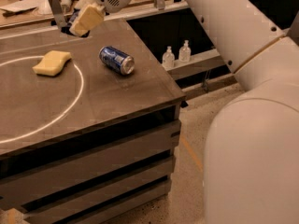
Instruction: Move rxbar blueberry near sponge
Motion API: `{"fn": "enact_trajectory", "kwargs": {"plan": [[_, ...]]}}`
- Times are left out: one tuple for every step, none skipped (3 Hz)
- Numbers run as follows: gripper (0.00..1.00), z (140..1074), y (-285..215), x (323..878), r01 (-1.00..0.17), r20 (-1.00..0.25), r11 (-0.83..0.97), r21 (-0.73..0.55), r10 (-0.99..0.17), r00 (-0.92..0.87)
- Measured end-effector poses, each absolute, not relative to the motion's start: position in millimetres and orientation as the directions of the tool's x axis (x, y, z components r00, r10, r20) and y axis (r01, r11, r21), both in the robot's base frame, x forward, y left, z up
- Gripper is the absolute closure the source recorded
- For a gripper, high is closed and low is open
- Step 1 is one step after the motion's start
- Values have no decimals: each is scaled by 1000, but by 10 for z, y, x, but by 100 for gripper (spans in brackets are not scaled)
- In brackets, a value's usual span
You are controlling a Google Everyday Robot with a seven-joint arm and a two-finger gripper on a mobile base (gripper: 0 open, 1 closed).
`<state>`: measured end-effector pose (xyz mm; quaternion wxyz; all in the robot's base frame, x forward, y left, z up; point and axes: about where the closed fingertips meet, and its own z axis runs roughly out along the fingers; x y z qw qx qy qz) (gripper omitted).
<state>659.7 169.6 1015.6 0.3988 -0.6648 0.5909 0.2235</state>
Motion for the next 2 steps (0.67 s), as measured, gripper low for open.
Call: {"fn": "enact_trajectory", "kwargs": {"plan": [[100,10088,2087,6702,-964,-802,-31,-263,-548,237],[100,9868,2471,6852,-968,-801,-53,-246,-551,234]]}}
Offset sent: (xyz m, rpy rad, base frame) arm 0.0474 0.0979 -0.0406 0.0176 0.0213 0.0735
